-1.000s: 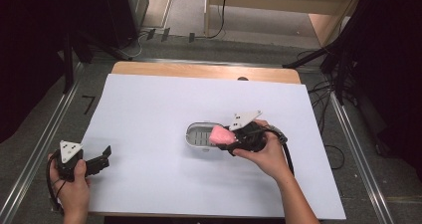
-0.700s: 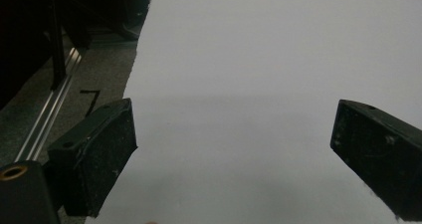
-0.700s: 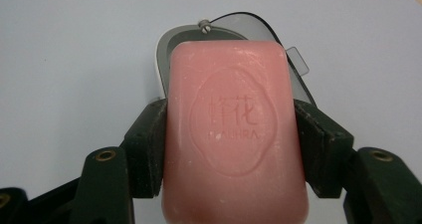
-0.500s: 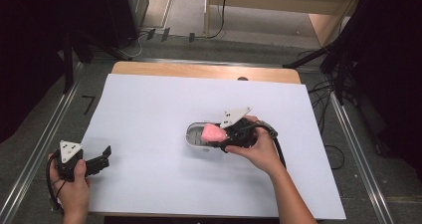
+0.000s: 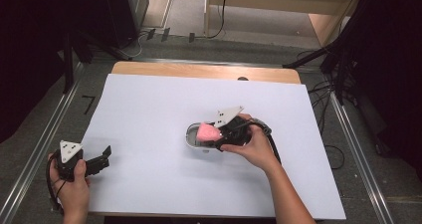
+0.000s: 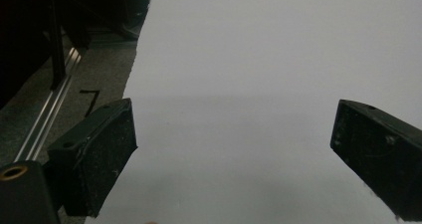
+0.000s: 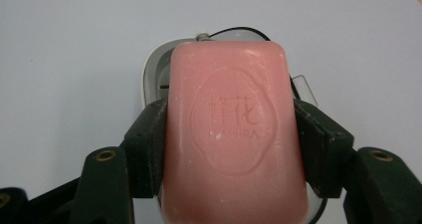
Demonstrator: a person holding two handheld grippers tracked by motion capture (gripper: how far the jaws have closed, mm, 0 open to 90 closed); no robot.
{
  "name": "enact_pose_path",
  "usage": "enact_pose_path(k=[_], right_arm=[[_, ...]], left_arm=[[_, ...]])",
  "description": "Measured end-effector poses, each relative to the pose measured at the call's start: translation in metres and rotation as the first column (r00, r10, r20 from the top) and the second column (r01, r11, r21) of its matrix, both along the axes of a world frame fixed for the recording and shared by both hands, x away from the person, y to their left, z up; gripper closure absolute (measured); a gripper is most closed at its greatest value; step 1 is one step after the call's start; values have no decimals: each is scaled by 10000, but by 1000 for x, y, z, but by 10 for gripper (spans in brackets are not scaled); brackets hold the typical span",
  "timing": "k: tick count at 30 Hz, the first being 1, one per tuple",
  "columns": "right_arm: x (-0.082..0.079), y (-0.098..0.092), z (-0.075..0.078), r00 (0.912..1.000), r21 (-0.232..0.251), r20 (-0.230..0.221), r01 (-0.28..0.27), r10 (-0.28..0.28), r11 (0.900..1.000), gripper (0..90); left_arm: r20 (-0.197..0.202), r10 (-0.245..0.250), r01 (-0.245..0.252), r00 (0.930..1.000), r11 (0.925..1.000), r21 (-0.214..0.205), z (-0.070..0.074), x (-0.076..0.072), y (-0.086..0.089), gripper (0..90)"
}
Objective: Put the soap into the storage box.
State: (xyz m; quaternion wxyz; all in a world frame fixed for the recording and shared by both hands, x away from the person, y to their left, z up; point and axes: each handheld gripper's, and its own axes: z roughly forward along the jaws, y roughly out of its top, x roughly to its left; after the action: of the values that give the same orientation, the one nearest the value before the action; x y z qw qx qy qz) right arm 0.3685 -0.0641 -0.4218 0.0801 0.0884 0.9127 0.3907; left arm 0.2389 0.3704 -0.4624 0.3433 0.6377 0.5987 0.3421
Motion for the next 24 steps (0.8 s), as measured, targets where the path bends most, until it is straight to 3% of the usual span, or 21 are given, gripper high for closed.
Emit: enact_pose_path(k=[6, 13, 16, 24], right_arm=[[3, 3, -6, 9997, -81, -247, -94, 92, 9999, 385], [6, 1, -8, 9984, 237, -566, 83, -69, 9997, 382], [7, 0, -7, 9957, 464, -914, 170, -127, 9988, 374], [6, -1, -7, 9956, 385, -869, 391, -356, 9985, 357]], left_arm=[[-9, 4, -4, 10000, 10000, -11, 0, 0, 0, 43], [-1, -7, 7, 10000, 10000, -23, 0, 0, 0, 43], [-11, -5, 5, 10000, 10000, -26, 0, 0, 0, 43], [-11, -10, 10, 10000, 10000, -40, 0, 0, 0, 43]])
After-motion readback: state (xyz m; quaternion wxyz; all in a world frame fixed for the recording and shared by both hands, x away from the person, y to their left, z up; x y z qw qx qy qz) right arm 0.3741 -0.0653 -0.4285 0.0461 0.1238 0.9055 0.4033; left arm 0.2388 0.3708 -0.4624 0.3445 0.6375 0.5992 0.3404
